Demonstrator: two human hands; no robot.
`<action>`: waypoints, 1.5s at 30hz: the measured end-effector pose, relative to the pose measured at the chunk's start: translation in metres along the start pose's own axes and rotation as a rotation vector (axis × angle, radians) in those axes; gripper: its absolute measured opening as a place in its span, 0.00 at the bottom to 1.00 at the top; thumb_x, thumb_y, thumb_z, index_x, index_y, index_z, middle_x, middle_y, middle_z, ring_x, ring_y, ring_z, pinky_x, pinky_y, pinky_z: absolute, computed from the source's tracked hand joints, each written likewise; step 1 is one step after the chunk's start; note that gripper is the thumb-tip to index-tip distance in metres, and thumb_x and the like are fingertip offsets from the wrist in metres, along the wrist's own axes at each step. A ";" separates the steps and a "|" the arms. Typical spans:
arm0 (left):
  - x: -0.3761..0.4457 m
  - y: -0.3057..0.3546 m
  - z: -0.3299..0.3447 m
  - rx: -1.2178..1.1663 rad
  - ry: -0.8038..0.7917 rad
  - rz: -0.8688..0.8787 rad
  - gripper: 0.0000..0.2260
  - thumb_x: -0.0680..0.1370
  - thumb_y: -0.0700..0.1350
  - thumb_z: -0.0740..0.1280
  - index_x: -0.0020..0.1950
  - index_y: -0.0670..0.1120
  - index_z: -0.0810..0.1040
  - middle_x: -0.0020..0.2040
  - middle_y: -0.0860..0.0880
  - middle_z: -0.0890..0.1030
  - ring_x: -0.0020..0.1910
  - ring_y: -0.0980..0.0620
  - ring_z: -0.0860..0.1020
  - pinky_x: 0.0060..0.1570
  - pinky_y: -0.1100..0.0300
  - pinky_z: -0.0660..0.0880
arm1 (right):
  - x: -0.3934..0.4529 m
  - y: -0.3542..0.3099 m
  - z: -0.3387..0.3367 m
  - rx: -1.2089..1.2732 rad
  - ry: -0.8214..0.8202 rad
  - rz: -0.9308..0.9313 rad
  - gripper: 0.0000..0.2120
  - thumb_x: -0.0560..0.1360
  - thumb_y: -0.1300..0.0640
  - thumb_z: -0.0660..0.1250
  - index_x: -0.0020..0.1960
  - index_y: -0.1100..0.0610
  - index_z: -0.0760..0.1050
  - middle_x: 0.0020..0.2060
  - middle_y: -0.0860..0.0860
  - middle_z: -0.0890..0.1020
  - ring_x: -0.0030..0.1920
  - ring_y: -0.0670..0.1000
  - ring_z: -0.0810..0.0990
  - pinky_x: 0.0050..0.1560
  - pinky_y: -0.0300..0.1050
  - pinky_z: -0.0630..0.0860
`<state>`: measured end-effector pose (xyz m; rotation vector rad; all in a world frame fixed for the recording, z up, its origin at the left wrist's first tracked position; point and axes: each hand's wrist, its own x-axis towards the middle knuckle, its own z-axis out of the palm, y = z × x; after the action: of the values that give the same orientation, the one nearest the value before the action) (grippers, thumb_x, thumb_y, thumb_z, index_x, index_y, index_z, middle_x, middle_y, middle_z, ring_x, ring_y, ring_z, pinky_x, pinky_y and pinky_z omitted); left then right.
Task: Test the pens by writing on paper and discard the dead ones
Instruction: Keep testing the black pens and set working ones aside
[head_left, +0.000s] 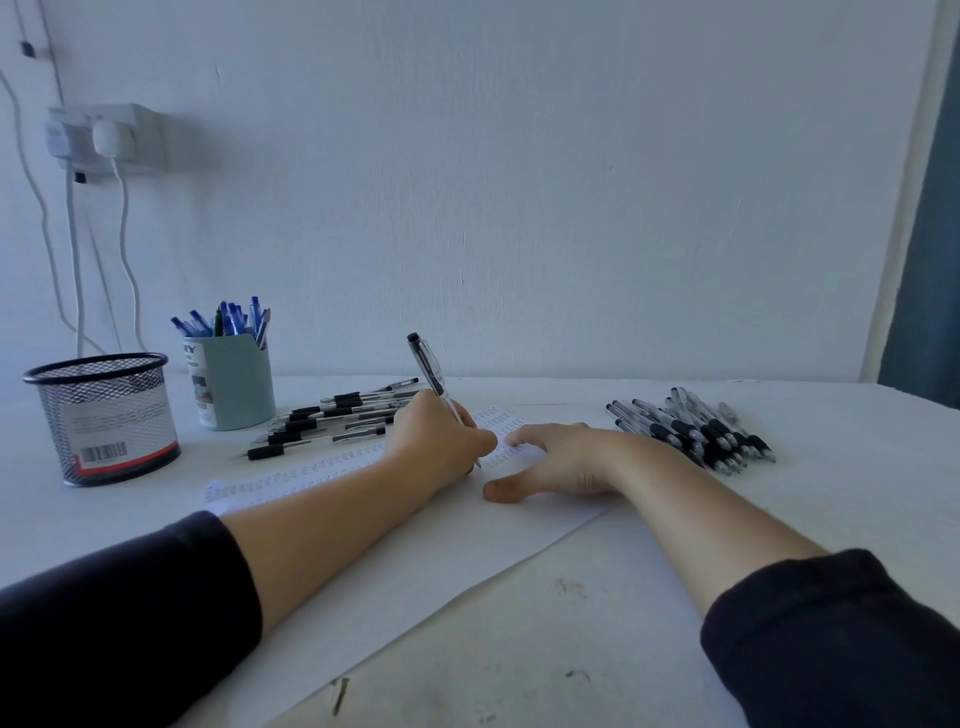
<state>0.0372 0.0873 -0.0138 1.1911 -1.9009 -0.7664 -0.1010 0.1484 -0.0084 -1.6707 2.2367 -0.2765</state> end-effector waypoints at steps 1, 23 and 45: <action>0.000 0.000 0.000 0.000 0.000 0.003 0.05 0.67 0.38 0.69 0.31 0.44 0.76 0.26 0.48 0.78 0.30 0.51 0.75 0.35 0.61 0.73 | 0.000 0.000 0.000 0.001 0.002 -0.003 0.45 0.60 0.26 0.68 0.73 0.35 0.57 0.75 0.51 0.58 0.74 0.55 0.59 0.72 0.56 0.59; -0.003 0.002 0.001 0.053 -0.014 0.044 0.06 0.67 0.39 0.69 0.30 0.44 0.76 0.28 0.47 0.78 0.30 0.52 0.74 0.34 0.61 0.71 | -0.007 -0.004 -0.001 0.015 -0.004 -0.021 0.43 0.63 0.29 0.68 0.74 0.37 0.57 0.75 0.51 0.59 0.74 0.53 0.58 0.72 0.54 0.59; 0.004 0.004 -0.018 -0.542 0.080 -0.108 0.18 0.80 0.49 0.58 0.34 0.43 0.74 0.31 0.47 0.76 0.29 0.52 0.68 0.30 0.60 0.64 | -0.001 0.001 -0.001 0.055 0.033 -0.043 0.42 0.61 0.29 0.70 0.72 0.37 0.61 0.74 0.47 0.60 0.73 0.53 0.61 0.71 0.53 0.59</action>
<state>0.0494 0.0833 0.0000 0.9639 -1.4382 -1.1809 -0.1023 0.1497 -0.0074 -1.6991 2.1986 -0.3757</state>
